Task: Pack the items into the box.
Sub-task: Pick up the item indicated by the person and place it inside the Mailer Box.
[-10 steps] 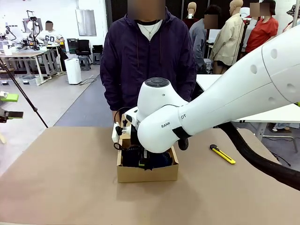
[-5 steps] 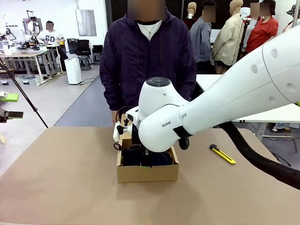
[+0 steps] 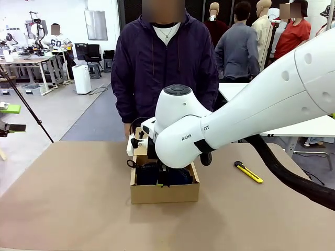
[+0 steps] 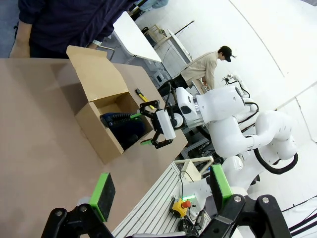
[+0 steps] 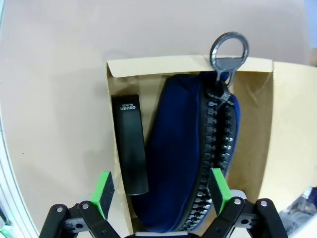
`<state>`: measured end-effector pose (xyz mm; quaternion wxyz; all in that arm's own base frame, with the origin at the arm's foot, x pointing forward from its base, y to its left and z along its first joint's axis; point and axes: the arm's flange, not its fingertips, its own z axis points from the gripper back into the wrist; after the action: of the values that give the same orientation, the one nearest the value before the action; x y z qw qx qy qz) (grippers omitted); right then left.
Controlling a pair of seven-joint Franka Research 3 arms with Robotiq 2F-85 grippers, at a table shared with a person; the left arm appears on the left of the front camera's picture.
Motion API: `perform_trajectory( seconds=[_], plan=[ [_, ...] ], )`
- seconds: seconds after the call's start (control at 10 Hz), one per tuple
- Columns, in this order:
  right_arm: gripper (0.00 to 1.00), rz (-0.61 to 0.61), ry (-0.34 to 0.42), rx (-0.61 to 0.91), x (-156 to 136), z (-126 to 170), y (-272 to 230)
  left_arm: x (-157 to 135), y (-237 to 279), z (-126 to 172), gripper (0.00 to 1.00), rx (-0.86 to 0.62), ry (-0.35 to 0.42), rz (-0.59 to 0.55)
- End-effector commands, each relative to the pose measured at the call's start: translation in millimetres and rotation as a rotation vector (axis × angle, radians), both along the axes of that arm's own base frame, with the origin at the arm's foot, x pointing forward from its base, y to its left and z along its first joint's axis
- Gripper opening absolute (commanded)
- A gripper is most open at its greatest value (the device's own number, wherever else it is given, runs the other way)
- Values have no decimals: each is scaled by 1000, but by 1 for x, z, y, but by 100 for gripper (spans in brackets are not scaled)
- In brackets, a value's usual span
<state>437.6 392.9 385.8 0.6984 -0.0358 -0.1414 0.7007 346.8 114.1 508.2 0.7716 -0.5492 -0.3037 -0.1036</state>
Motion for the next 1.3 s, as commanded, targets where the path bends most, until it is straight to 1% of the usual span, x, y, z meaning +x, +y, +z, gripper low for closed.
perform_trajectory(
  seconds=[0.0,0.1,0.2,0.3,0.4,0.5,0.6,0.7,0.8,0.9,1.0,1.1,1.2],
  plan=[
    [100,-60,-29,-12,-13,43,-9,-3,3,2,100,4,12,-13],
    [100,-113,-26,5,-34,85,-26,-3,3,2,100,4,12,-13],
    [100,-200,-41,-2,-41,120,-53,-3,3,2,100,4,12,-13],
    [100,-274,6,5,-46,154,-86,-3,3,2,100,4,12,-13],
    [100,-369,105,45,-50,182,-122,-3,3,2,100,4,12,-13],
    [100,-612,293,57,-49,202,-160,-3,3,2,100,4,12,-13],
    [100,-779,404,137,-46,211,-195,-3,3,2,100,4,12,-13],
    [100,-951,513,276,-43,215,-236,-3,3,2,100,4,12,-13],
    [100,-1082,677,443,-45,212,-282,-3,3,2,100,4,12,-13],
    [100,-1113,888,700,-55,202,-340,-3,3,2,100,4,12,-13],
    [100,-1111,1033,982,-69,186,-392,-3,3,2,100,4,12,-13],
    [100,-1100,1095,1277,-89,168,-438,-3,3,2,100,4,12,-13],
    [100,-1109,1049,1562,-113,147,-475,-3,3,2,100,4,12,-13]
  ],
)
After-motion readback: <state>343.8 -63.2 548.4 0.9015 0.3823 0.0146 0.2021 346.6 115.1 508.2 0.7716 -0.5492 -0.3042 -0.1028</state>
